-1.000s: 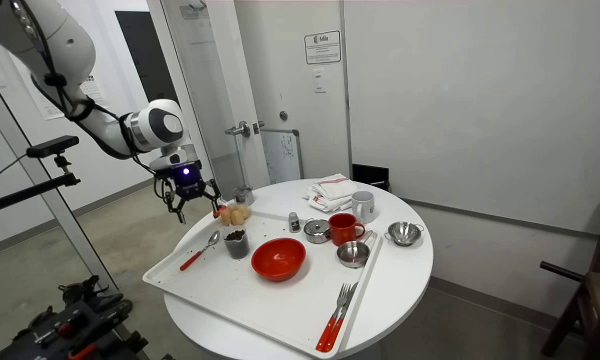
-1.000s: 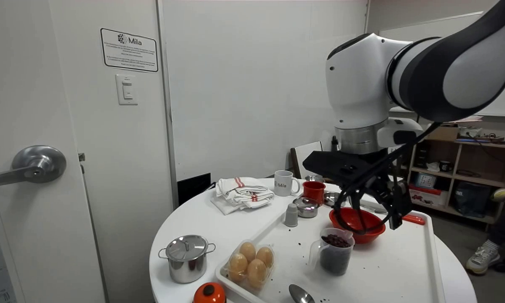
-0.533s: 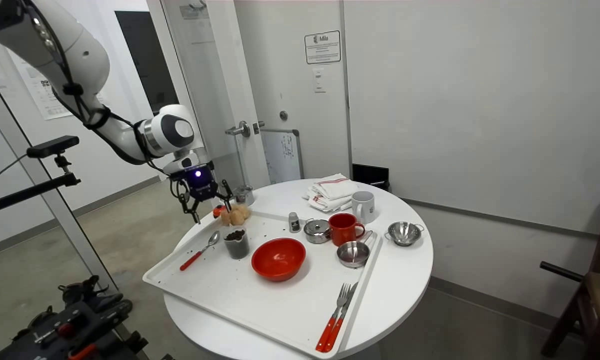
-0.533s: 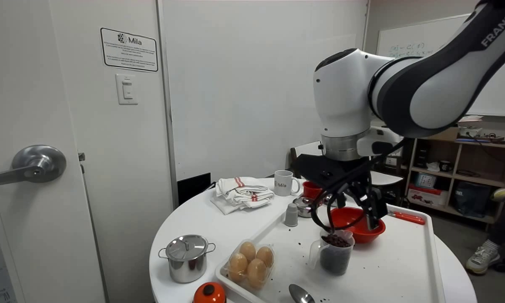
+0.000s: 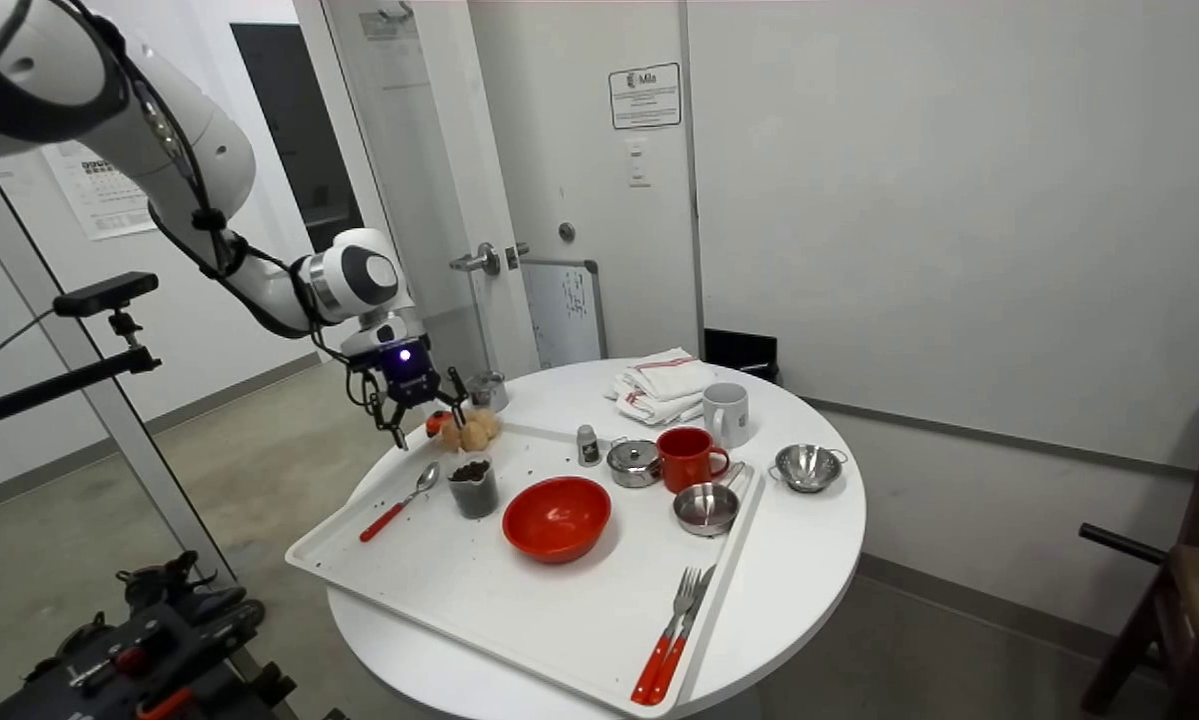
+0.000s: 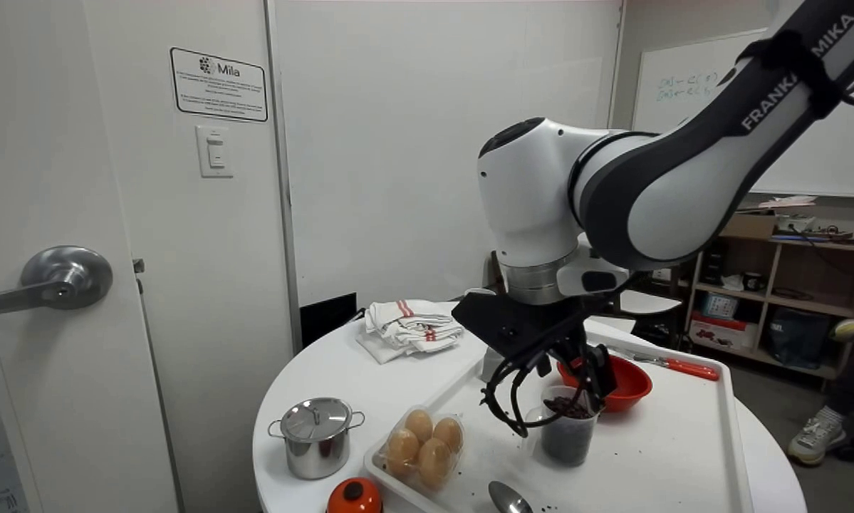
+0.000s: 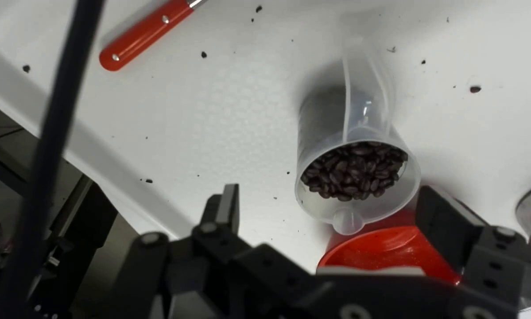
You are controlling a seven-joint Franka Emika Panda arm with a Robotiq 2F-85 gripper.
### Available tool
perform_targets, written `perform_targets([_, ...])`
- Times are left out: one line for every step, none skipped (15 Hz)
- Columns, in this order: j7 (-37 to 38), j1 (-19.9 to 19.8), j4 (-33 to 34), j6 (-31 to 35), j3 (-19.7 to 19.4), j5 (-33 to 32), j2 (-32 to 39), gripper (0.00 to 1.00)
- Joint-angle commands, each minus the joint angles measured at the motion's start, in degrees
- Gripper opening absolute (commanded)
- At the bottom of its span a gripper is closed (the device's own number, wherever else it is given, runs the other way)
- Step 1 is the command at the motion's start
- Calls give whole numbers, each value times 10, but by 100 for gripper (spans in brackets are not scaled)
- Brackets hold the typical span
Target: Pour some of the contents in the jug into the red bowl on the table
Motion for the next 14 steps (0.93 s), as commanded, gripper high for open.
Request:
perform_targets([-30, 3, 69, -39, 7, -13, 42, 100])
perform_targets([-40, 2, 79, -44, 10, -11, 49, 100])
perform_targets([-59, -4, 92, -47, 14, -4, 58, 100])
perform_targets([-70, -5, 100, -50, 15, -3, 65, 100])
perform_targets([-83, -6, 111, -54, 15, -1, 72, 100])
perform_targets([-92, -7, 119, -56, 15, 0, 78, 100])
perform_targets([-101, -9, 125, -55, 14, 3, 82, 100])
perform_targets([-109, -11, 130, -55, 13, 4, 86, 100])
perform_targets([-117, -15, 132, -51, 12, 7, 88, 100])
perform_targets([-122, -18, 135, -50, 11, 10, 91, 100])
perform_targets([-128, -23, 135, -49, 10, 14, 92, 100])
perform_targets([-130, -27, 136, -47, 10, 19, 93, 100])
perform_targets([-134, -34, 130, -42, 12, 25, 90, 100])
perform_targets([-136, -40, 128, -40, 14, 32, 90, 100])
